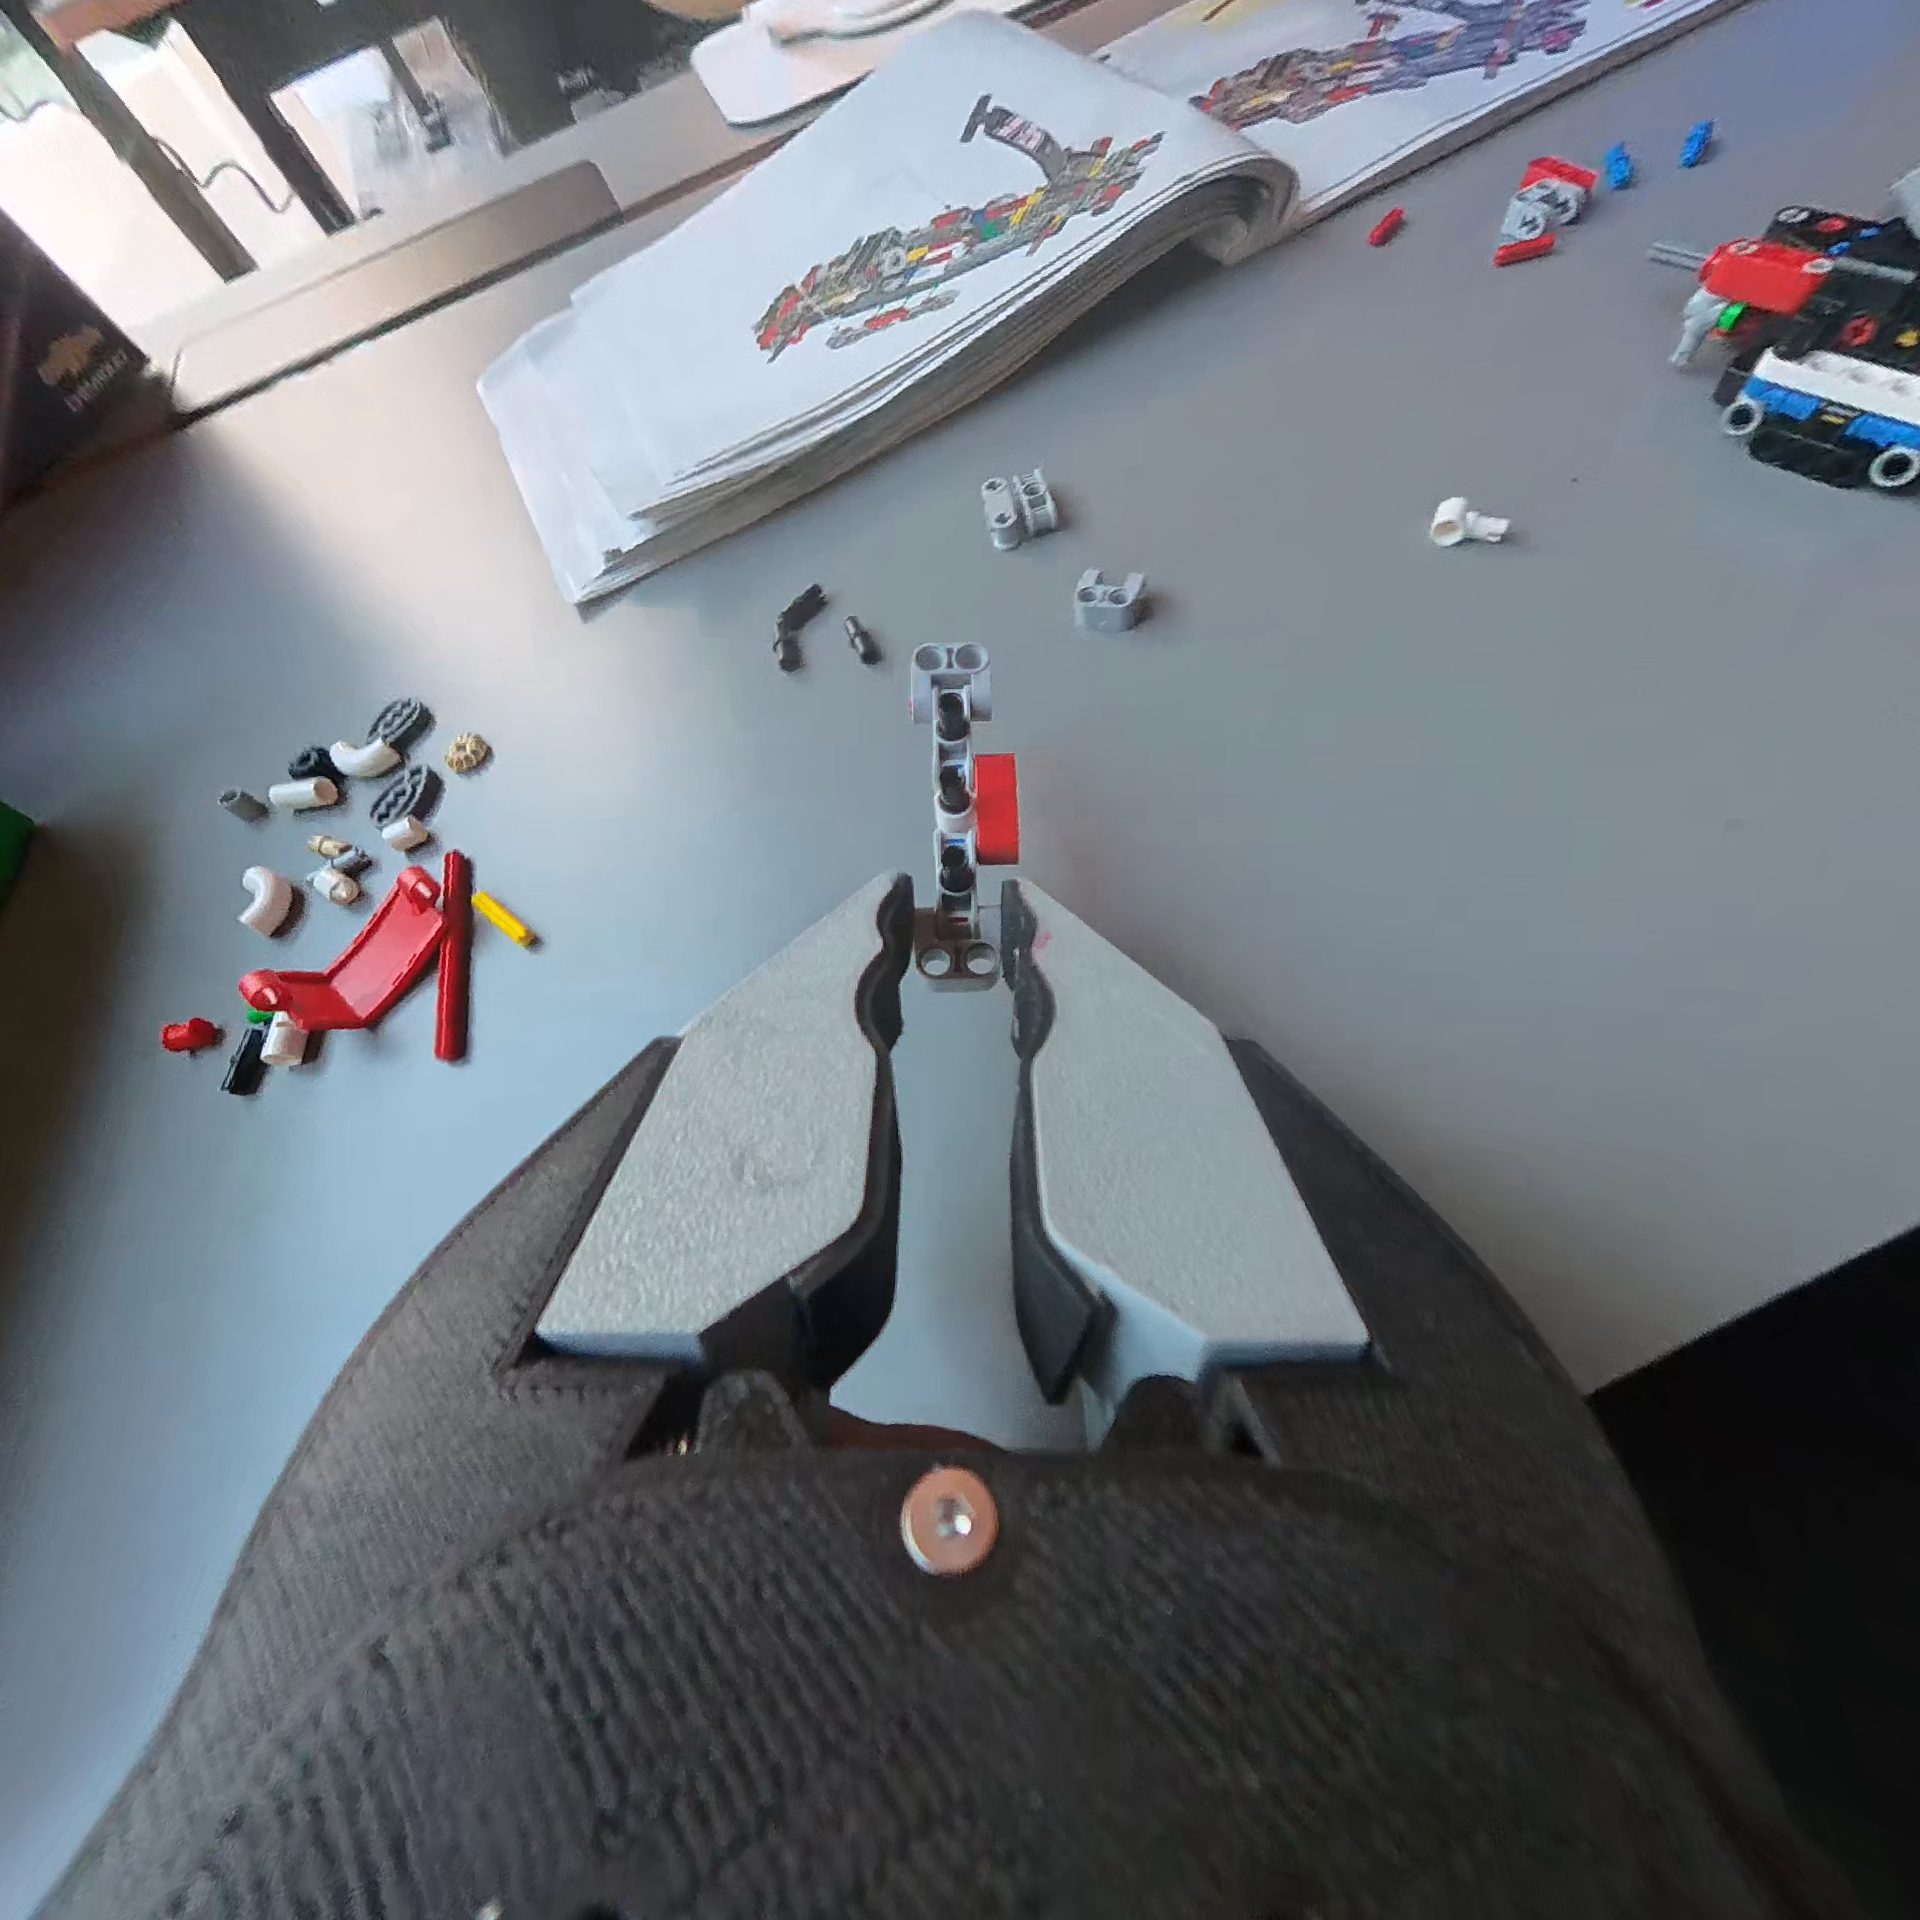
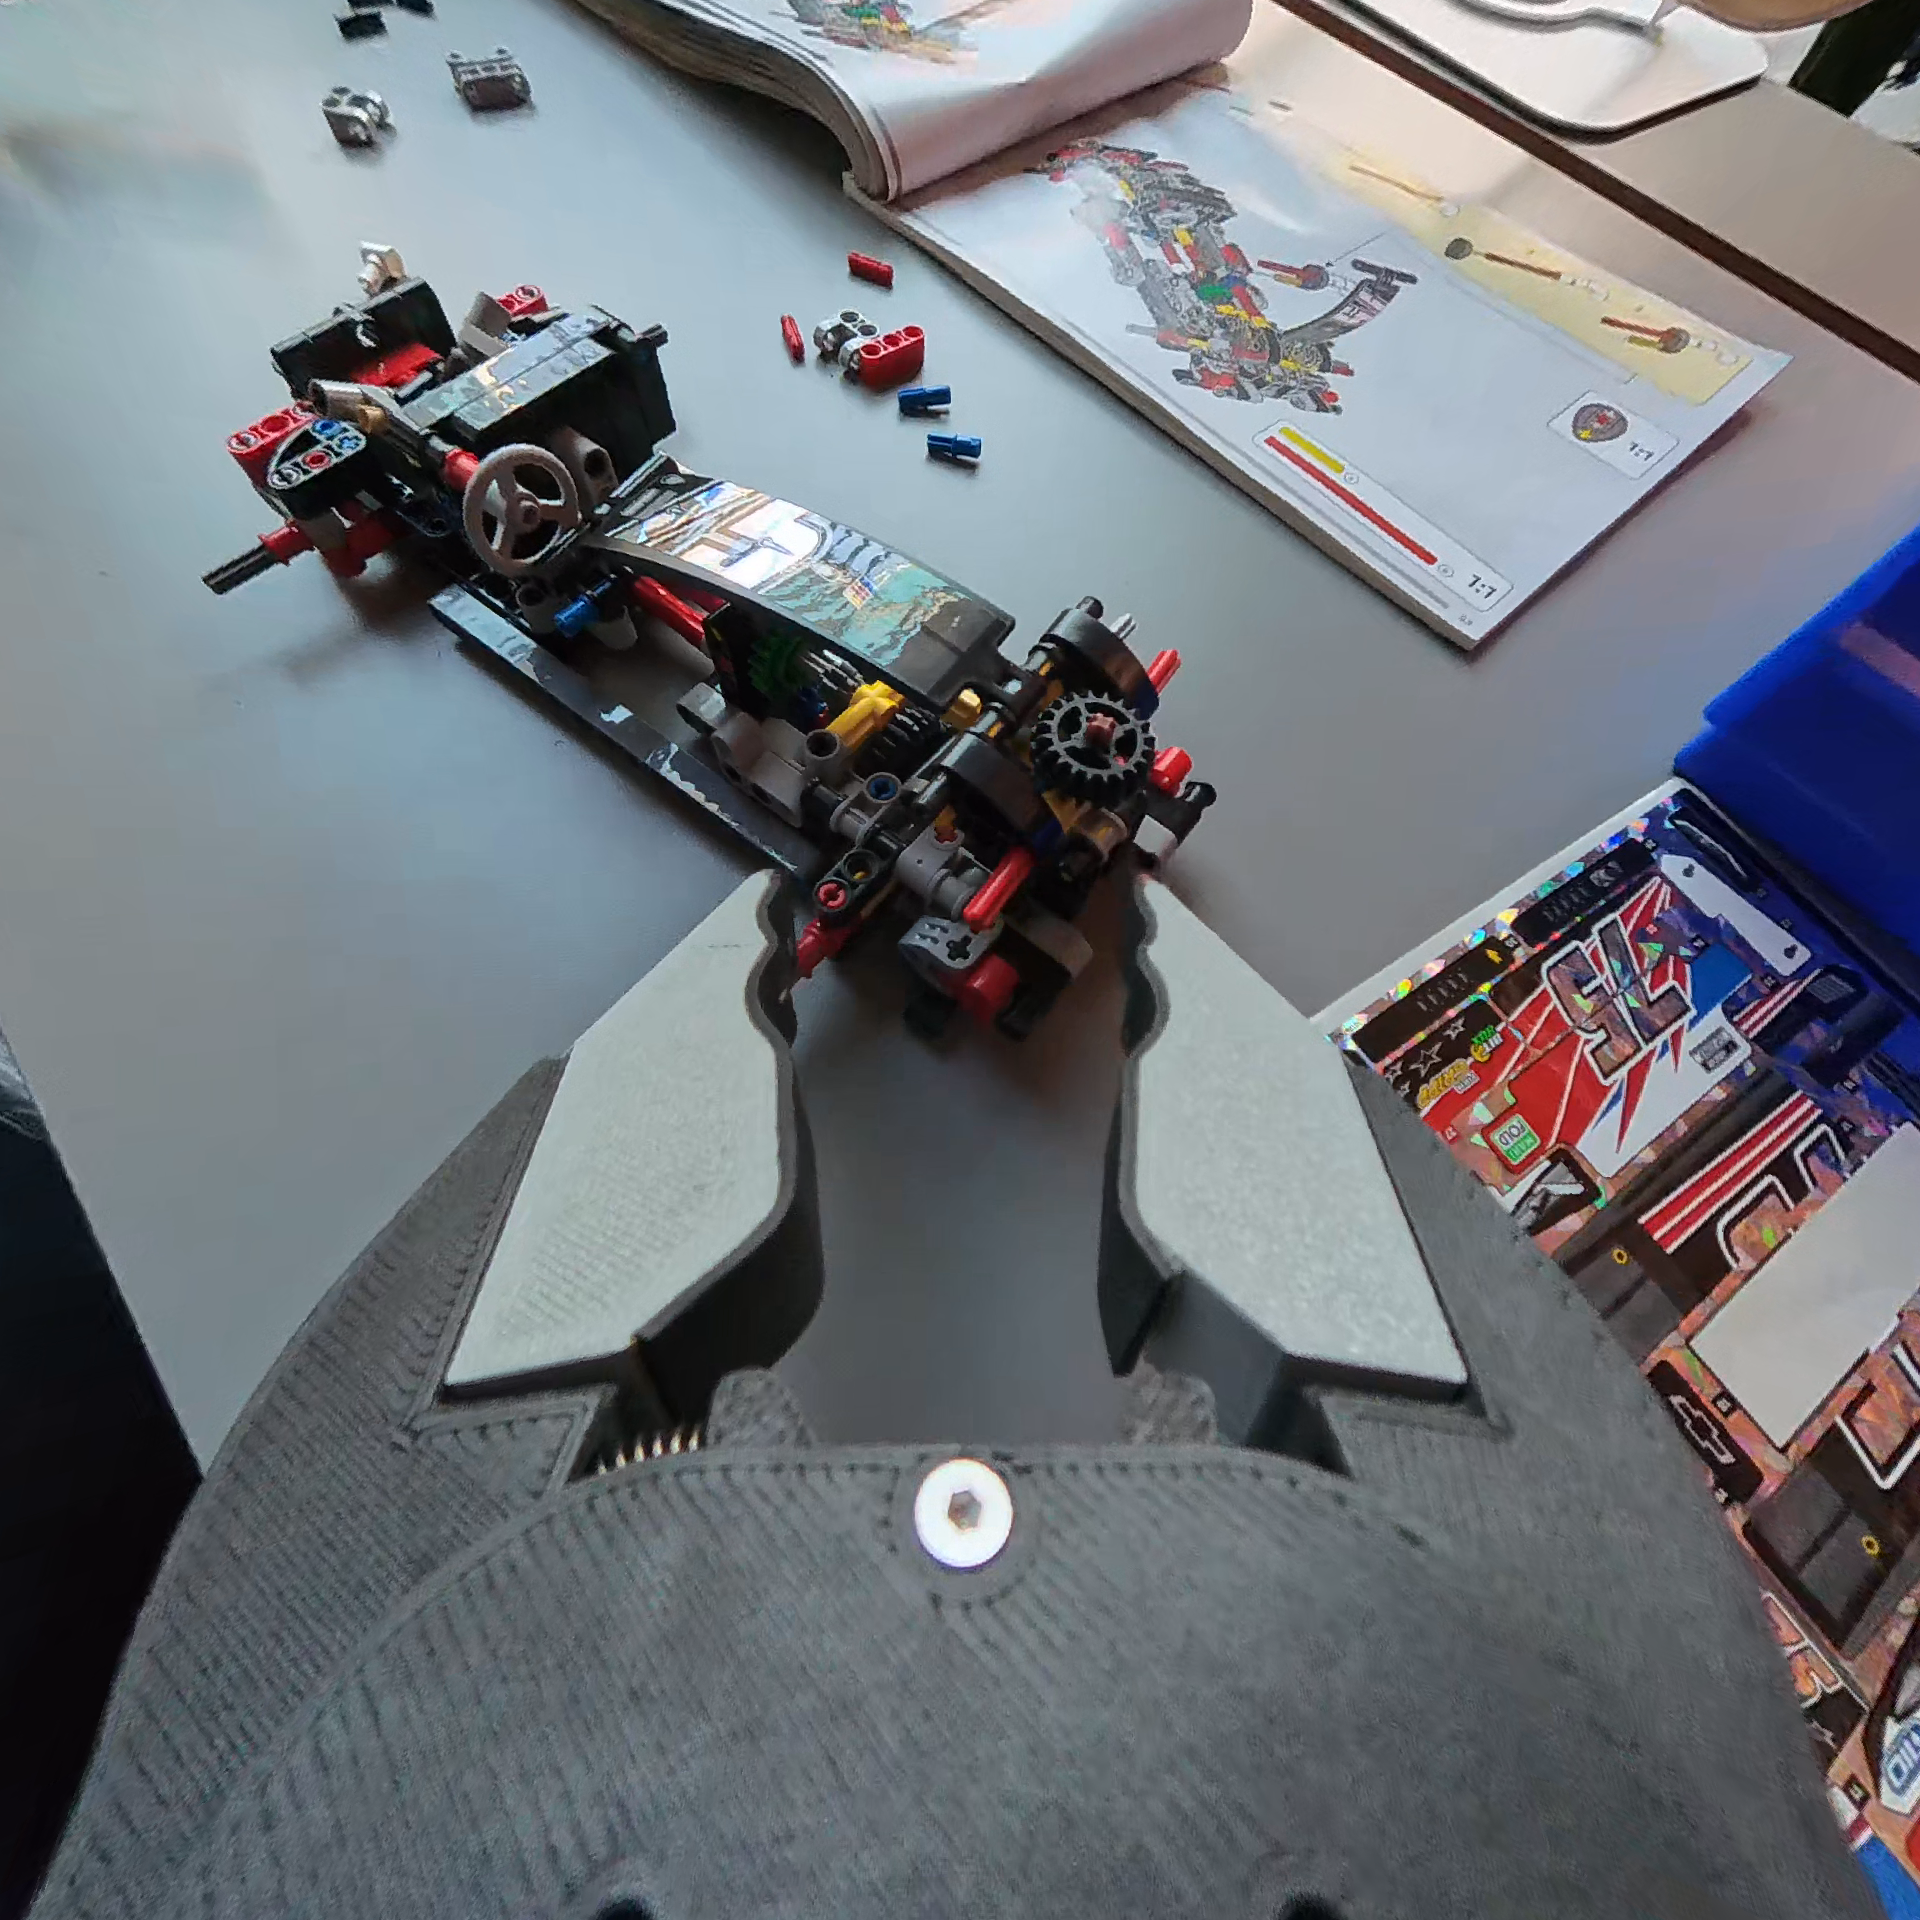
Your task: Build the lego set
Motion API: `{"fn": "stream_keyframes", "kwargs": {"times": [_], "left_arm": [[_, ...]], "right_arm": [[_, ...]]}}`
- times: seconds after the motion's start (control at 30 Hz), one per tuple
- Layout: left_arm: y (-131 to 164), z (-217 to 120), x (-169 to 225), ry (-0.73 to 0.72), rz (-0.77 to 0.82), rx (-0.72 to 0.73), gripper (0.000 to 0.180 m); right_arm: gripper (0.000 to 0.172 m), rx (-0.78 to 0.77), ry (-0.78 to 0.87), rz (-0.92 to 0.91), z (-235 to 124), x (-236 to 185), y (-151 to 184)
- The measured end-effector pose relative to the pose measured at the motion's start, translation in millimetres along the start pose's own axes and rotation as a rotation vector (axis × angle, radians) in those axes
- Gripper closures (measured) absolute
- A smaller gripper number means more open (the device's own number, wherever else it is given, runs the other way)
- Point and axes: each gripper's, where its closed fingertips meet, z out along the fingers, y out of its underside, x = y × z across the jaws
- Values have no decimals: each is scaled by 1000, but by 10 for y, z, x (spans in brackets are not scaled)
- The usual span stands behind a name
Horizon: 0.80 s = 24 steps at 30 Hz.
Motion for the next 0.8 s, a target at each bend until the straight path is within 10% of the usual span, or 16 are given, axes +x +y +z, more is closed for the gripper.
{"fn": "stream_keyframes", "kwargs": {"times": [0.5, 0.8], "left_arm": [[-825, -158, 1431, -10, 644, 196, 166], [-941, -1, 2155, 180, 683, 250, 166]], "right_arm": [[129, 221, -53, -77, -521, -332, -346], [141, 175, -187, -226, -403, -796, -316]]}}
